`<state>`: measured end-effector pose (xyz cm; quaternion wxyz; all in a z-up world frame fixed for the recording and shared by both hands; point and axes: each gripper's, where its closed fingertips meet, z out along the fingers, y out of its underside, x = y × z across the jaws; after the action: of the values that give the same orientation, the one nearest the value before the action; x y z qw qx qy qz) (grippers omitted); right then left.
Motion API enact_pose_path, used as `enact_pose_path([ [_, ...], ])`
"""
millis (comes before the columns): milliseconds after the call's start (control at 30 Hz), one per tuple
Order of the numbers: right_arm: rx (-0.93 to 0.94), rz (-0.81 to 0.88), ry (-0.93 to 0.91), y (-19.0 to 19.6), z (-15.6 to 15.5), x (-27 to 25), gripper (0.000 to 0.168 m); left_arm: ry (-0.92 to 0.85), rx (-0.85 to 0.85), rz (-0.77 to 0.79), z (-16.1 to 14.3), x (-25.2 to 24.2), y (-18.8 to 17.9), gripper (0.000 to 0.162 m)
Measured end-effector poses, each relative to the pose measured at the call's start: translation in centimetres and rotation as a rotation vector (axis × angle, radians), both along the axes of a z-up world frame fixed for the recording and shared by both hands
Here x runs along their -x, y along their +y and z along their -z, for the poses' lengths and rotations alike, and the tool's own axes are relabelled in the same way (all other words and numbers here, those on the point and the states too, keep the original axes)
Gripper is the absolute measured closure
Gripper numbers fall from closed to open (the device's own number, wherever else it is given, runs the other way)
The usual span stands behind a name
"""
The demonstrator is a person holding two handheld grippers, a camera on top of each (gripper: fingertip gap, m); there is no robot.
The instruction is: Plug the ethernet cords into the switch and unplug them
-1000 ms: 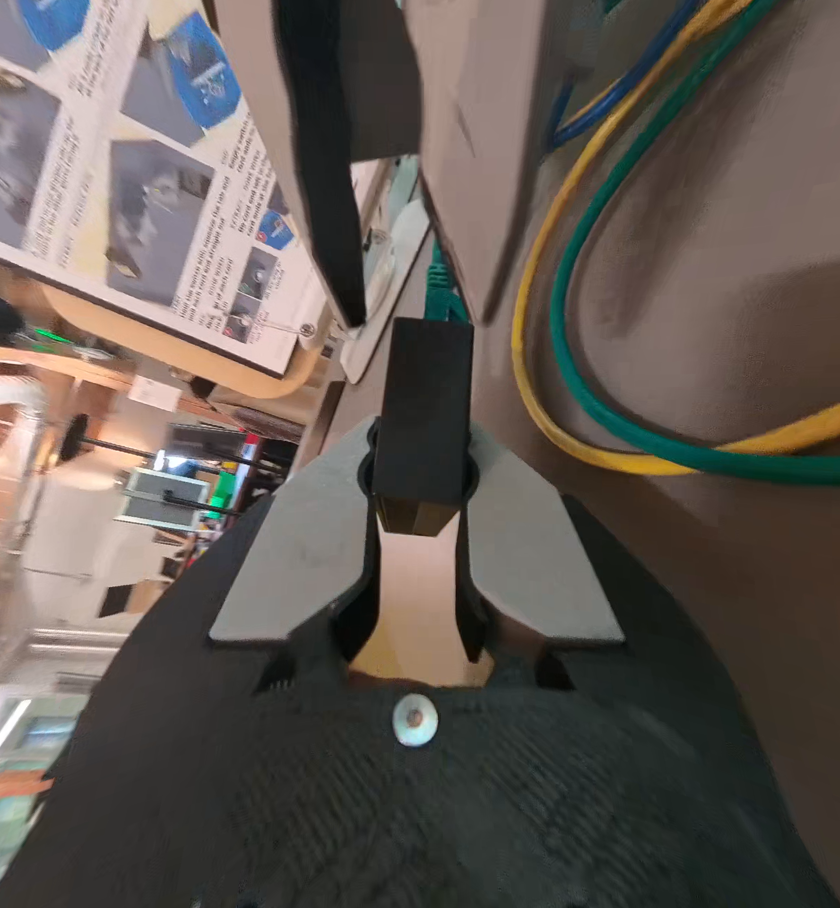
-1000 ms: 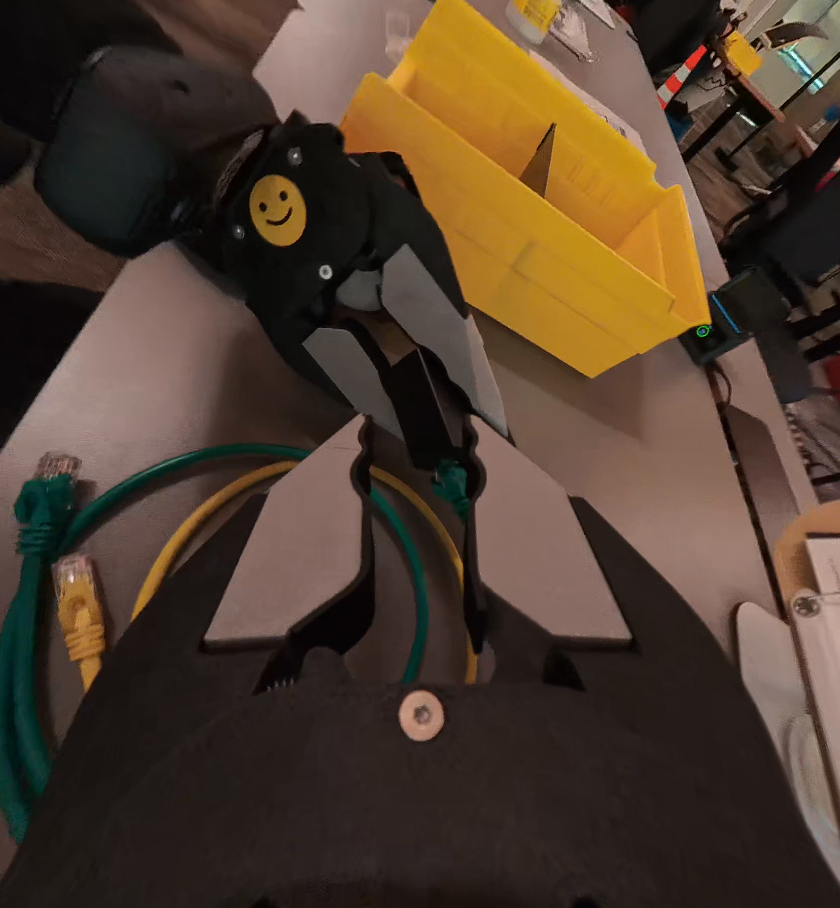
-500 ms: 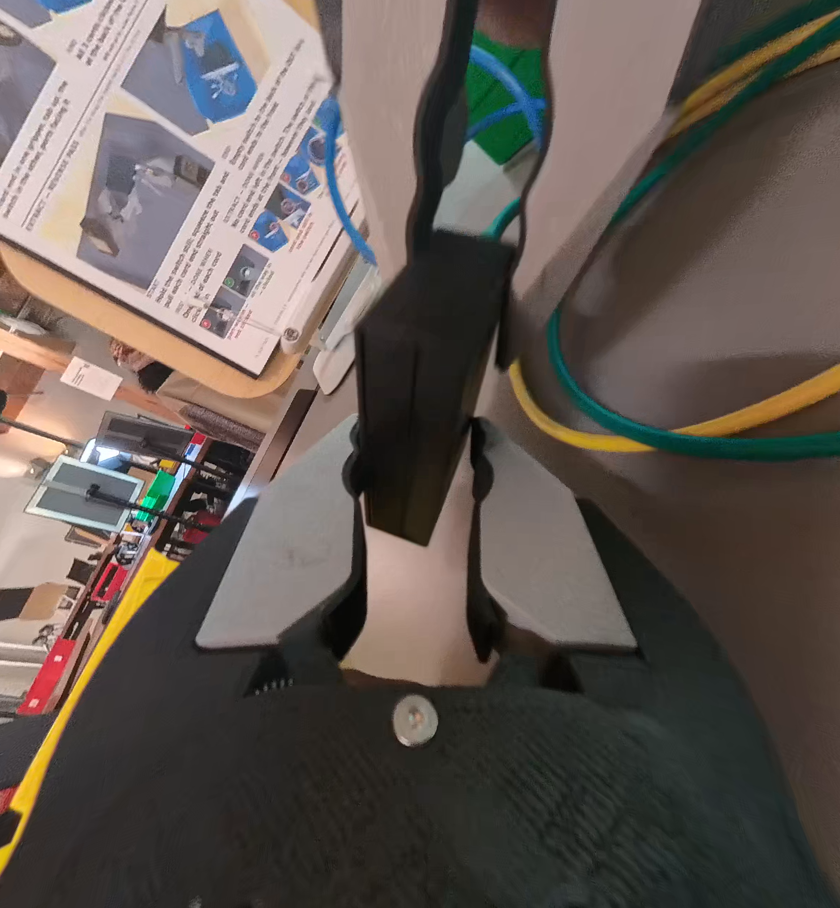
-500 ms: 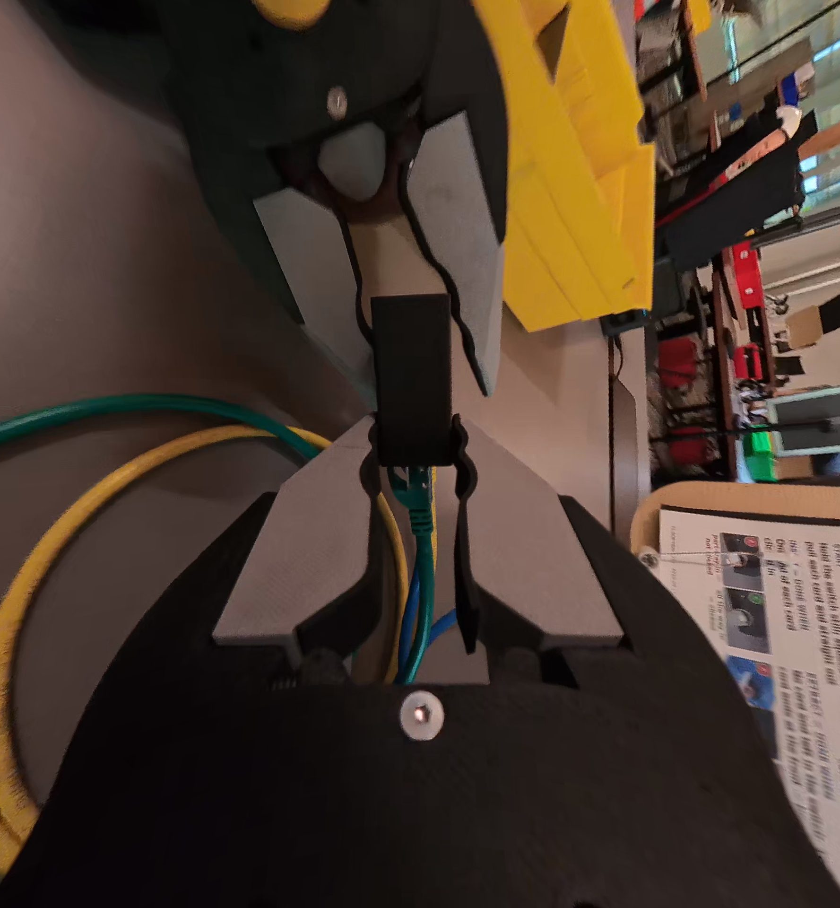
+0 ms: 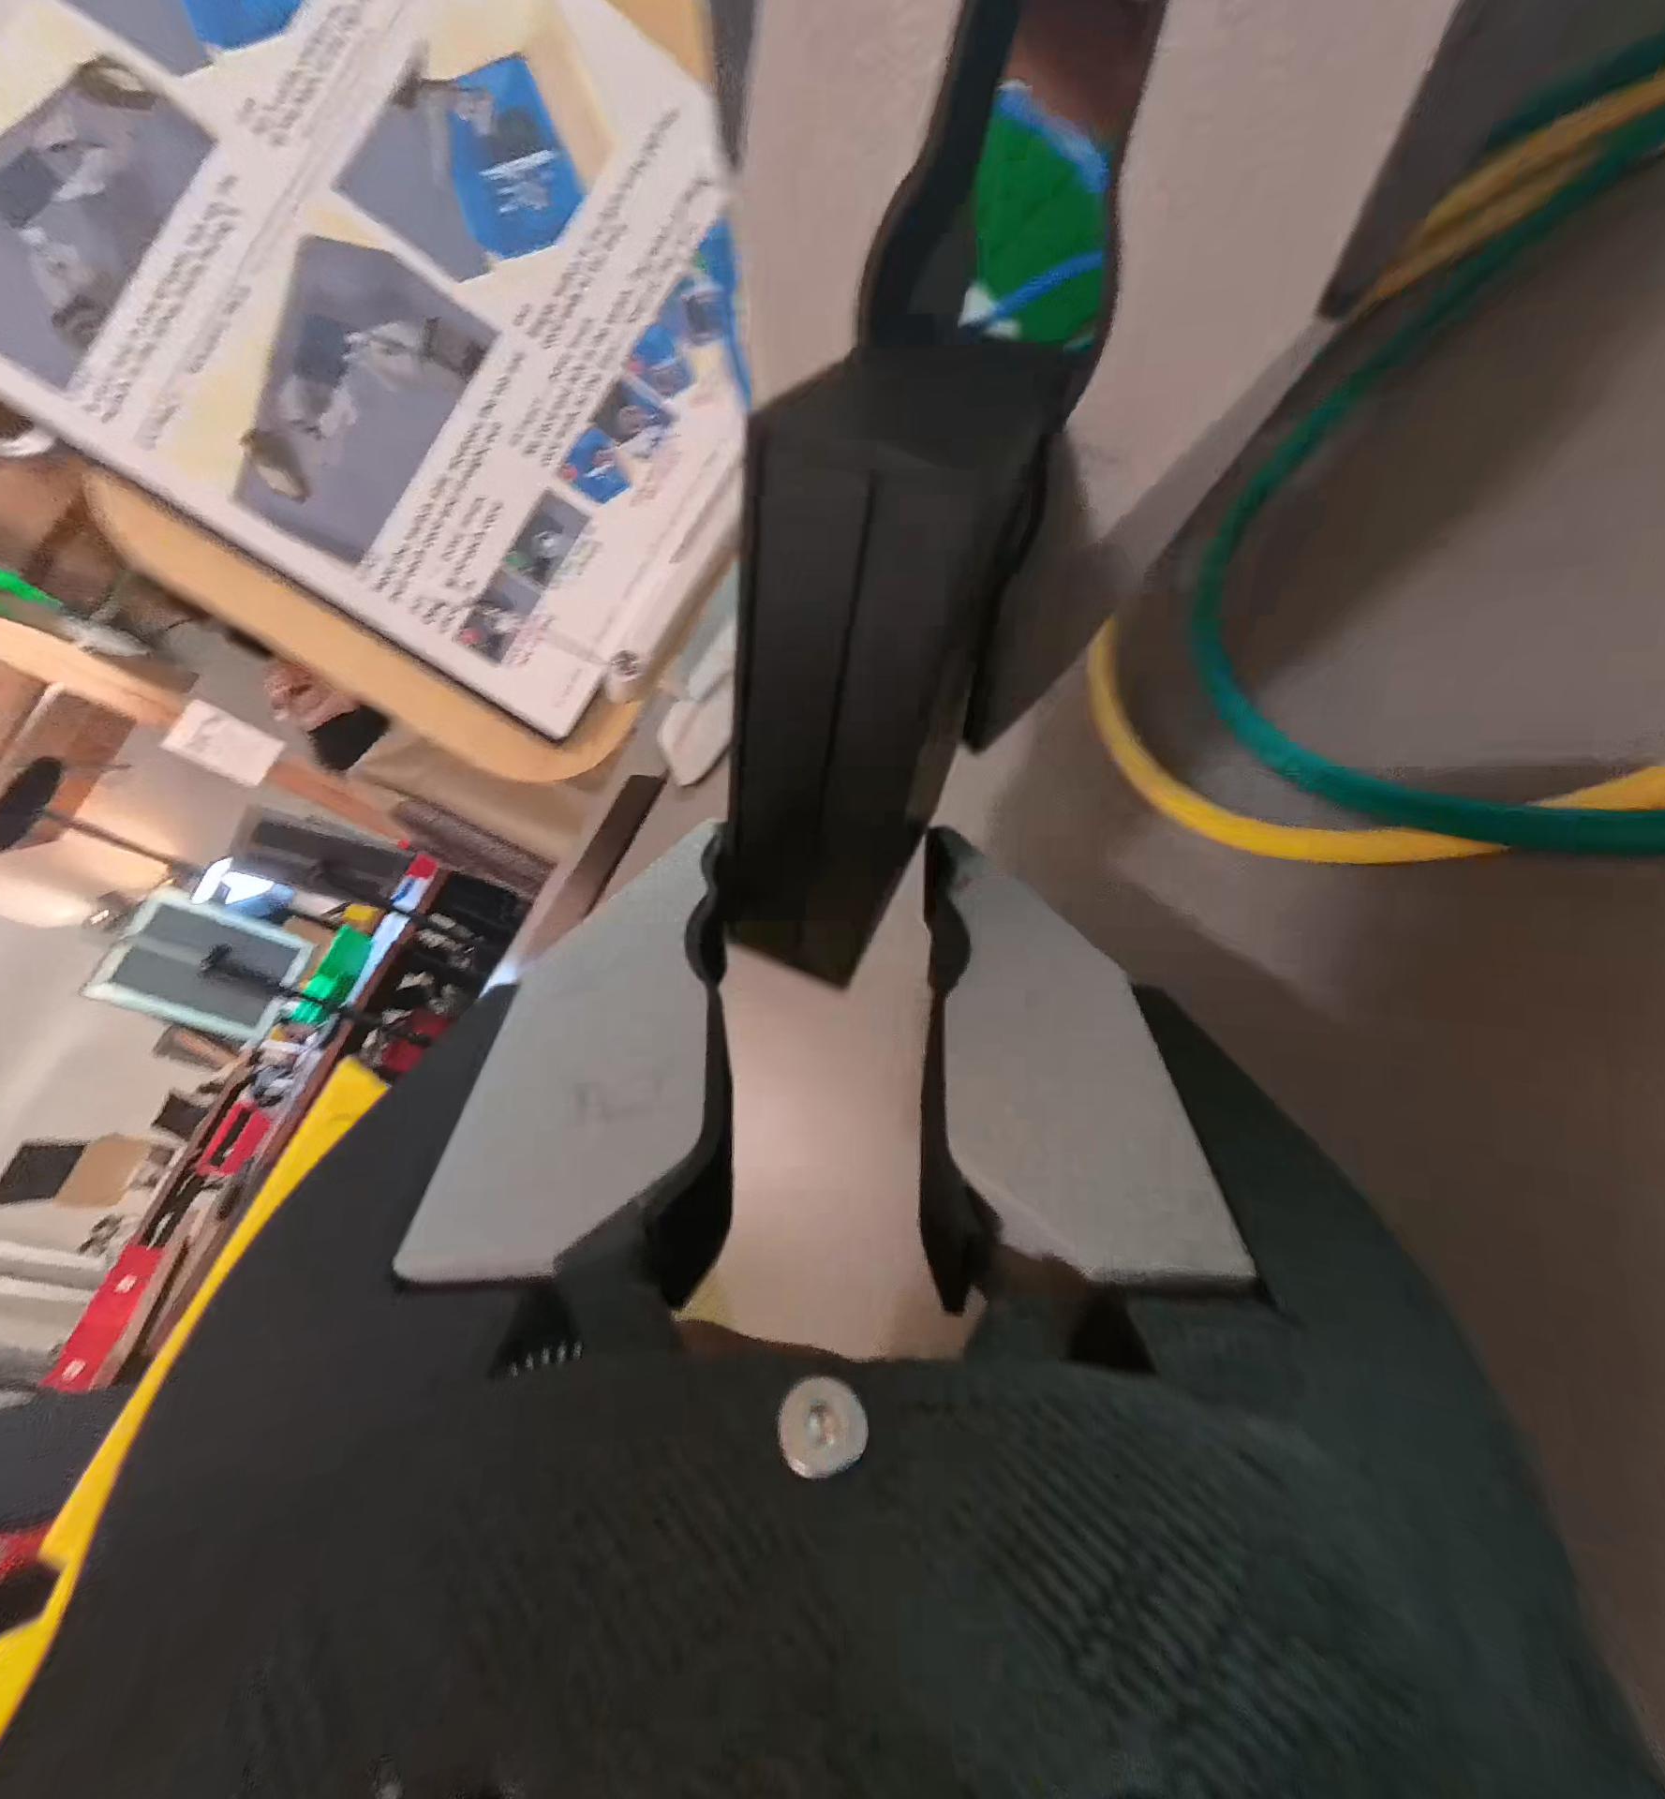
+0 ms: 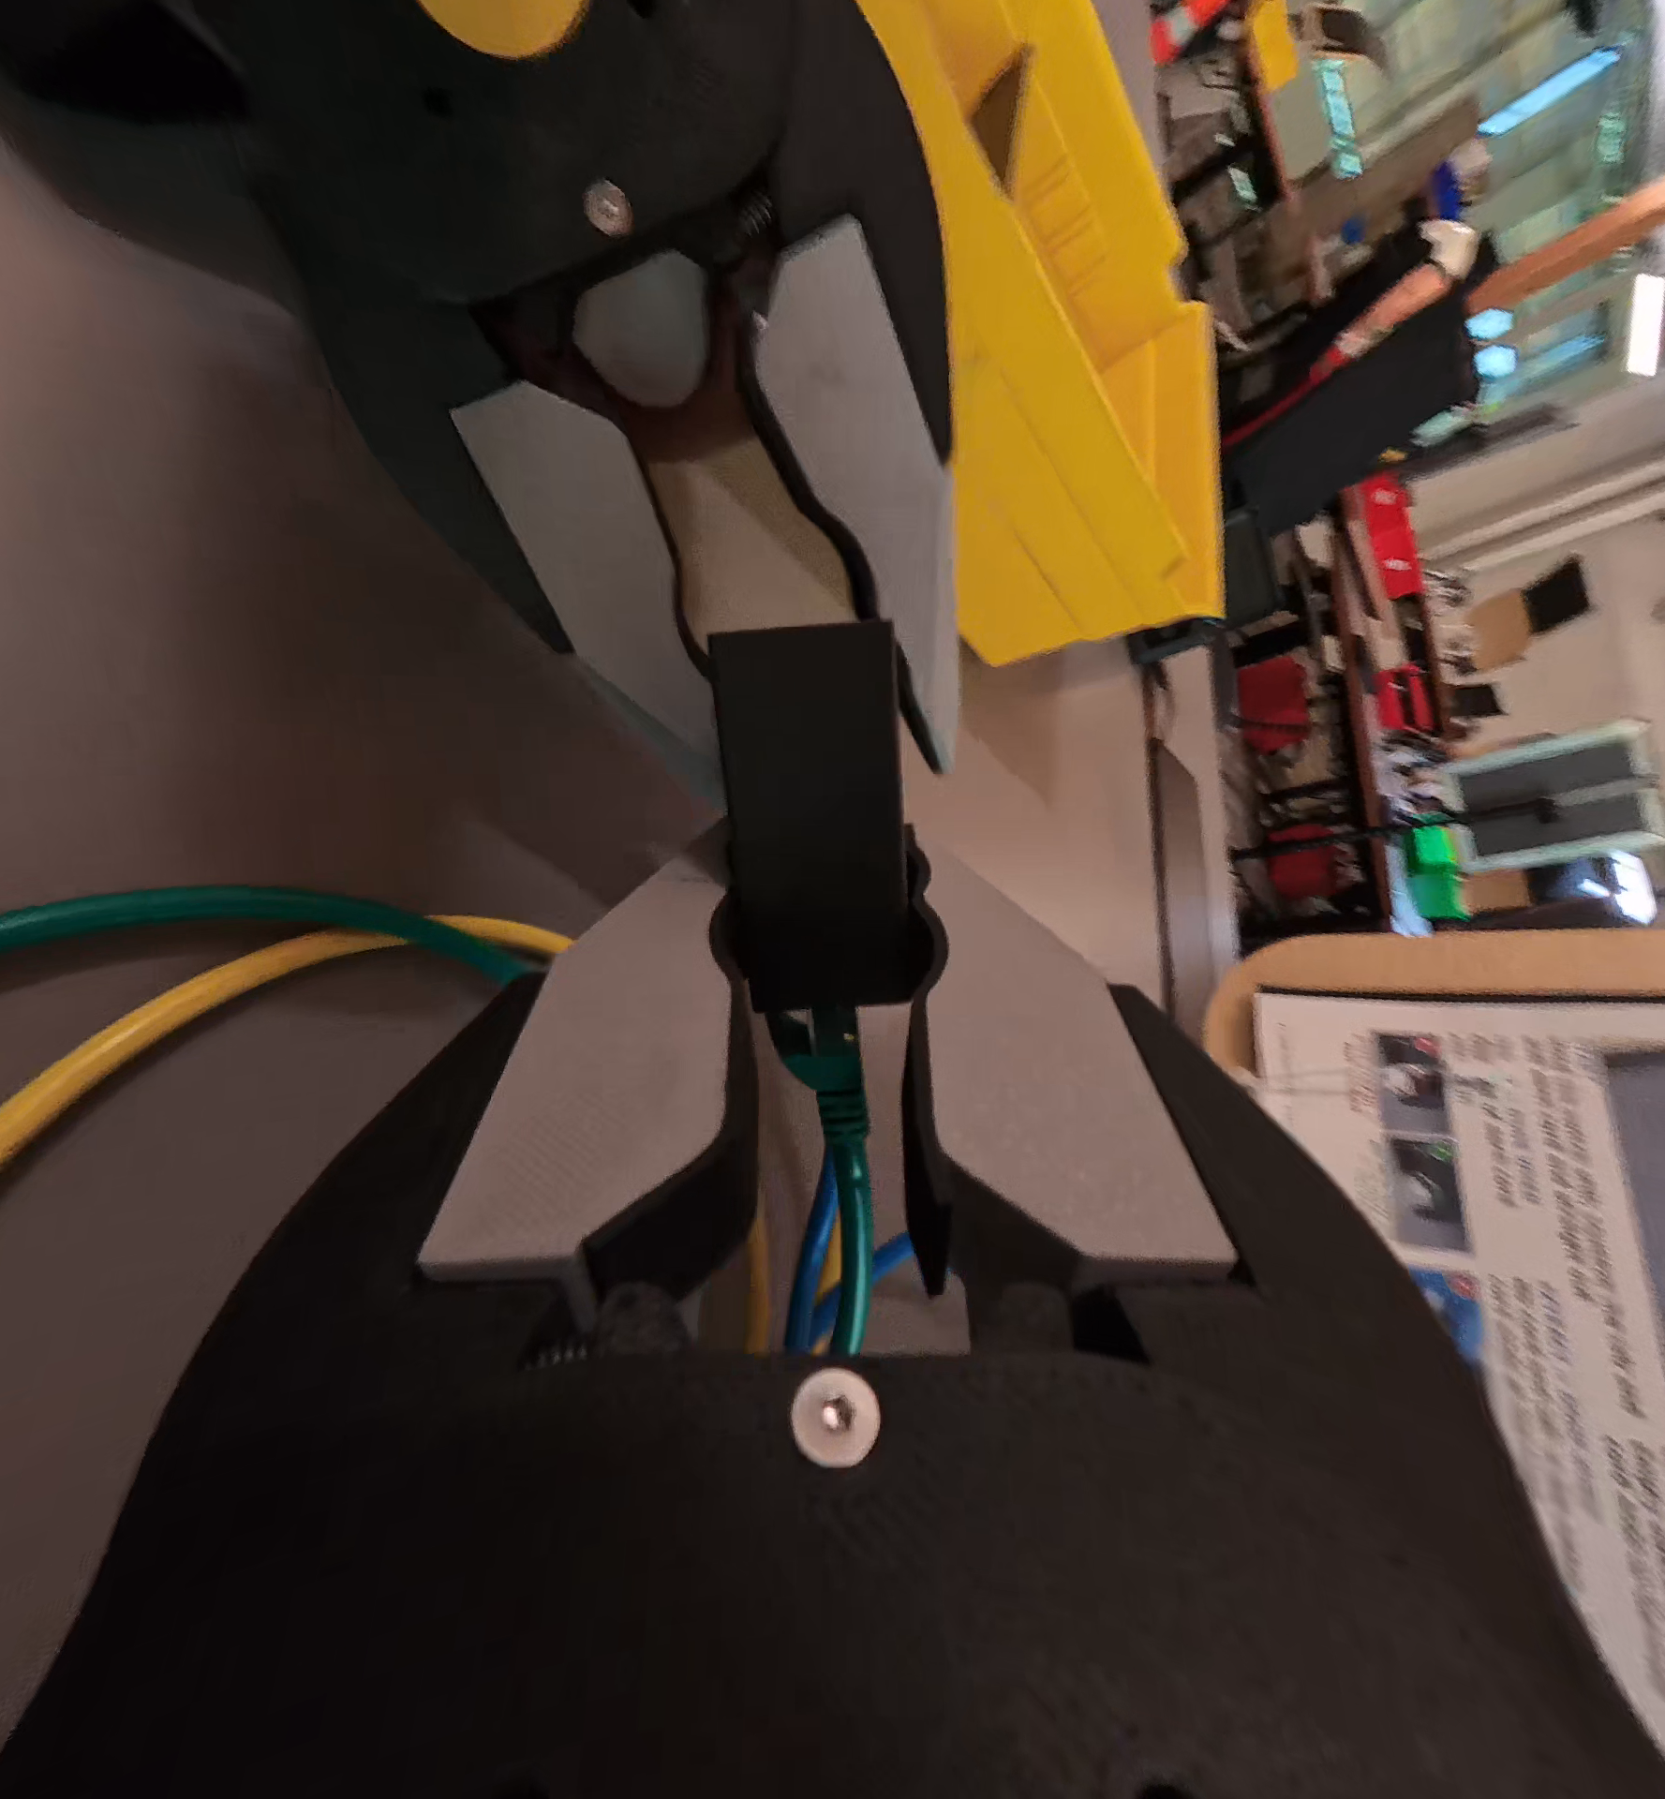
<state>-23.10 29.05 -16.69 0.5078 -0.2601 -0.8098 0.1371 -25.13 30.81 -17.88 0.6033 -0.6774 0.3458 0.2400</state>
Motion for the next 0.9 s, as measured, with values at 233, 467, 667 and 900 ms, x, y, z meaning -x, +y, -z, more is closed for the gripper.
enact_pose_path([
  [233,-0.225,0.26,0.172,4.2,-8.9,-1.1,0.145,-0.118,-0.038,-0.125,-1.2,3.8,0.2,0.133],
  [467,-0.402,0.437,0.226,7.1,-24.3,-5.4,0.144,0.039,-0.017,-0.108,0.0,2.4,-0.1,0.138],
  [667,-0.458,0.647,0.3,11.6,-33.8,-10.4,0.144,0.016,0.013,-0.124,0.7,2.9,0.1,0.139],
  [900,-0.512,0.834,0.326,17.6,-37.5,-14.7,0.144,0.012,0.017,-0.131,0.7,3.2,0.2,0.141],
])
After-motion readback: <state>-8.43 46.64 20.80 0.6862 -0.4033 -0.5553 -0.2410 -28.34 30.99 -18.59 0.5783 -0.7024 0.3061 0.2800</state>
